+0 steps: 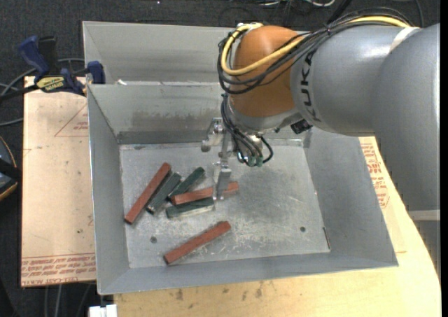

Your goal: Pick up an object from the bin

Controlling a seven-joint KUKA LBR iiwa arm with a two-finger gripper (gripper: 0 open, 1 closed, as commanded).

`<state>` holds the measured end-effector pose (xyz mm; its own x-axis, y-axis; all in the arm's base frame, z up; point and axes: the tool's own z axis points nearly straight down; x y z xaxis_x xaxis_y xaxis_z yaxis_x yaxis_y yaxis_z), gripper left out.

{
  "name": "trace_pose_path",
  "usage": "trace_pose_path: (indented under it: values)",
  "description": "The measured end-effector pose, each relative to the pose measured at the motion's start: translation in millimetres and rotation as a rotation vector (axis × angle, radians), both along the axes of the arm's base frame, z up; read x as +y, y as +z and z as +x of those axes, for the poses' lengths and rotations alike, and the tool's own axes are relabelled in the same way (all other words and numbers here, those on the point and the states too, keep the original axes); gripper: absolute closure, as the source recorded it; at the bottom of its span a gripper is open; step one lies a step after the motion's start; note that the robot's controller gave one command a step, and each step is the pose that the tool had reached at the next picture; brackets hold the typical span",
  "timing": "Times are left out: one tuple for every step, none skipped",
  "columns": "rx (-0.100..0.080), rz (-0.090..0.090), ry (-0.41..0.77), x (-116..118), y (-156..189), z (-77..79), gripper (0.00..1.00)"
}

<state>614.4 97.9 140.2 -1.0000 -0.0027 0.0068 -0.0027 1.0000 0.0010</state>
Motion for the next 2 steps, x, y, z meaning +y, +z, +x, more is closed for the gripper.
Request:
trace_pose_path:
  values:
    - [-0.008, 0.001, -0.002, -0.4, 4.7, 1.9, 0.00]
    - [-0.024, 0.004, 0.128, 29.8, -65.2, -29.5, 1.00]
